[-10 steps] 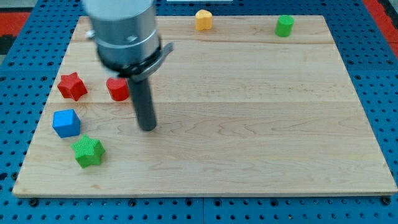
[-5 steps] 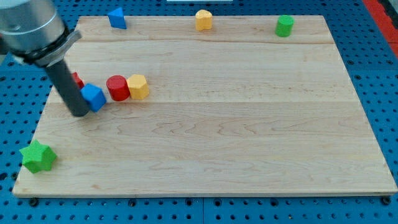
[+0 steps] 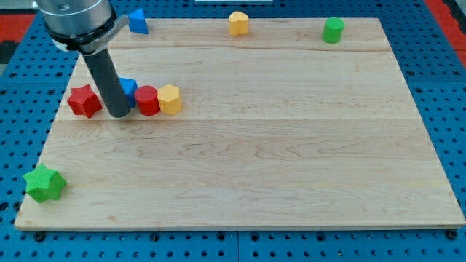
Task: Keep blue cube and green star vertically below blue triangle
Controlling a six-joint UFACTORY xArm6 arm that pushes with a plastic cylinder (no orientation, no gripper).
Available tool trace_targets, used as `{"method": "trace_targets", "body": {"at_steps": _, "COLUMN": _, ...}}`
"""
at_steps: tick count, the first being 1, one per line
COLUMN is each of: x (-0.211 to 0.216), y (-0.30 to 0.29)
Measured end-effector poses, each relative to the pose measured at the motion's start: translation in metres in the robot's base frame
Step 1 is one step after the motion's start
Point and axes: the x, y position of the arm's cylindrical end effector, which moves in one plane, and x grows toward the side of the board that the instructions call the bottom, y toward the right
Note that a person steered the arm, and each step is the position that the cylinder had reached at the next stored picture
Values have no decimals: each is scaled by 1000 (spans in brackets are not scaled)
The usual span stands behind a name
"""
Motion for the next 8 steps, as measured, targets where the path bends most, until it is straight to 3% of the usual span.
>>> {"method": "trace_targets", "body": {"at_steps": 1, "x": 21, "y": 13}}
{"method": "trace_targets", "body": {"at_steps": 2, "x": 115, "y": 0}}
{"method": "trace_targets", "body": {"at_steps": 3, "x": 188, "y": -56}}
{"method": "trace_targets", "body": {"at_steps": 4, "x": 187, "y": -123}}
{"method": "trace_targets", "body": {"at_steps": 5, "x": 166, "y": -126}}
{"method": "trace_targets", "body": {"at_steps": 6, "x": 154, "y": -73}}
{"method": "trace_targets", "body": {"at_steps": 7, "x": 119, "y": -65}}
{"method": "trace_targets", "body": {"at_steps": 8, "x": 117, "y": -71}}
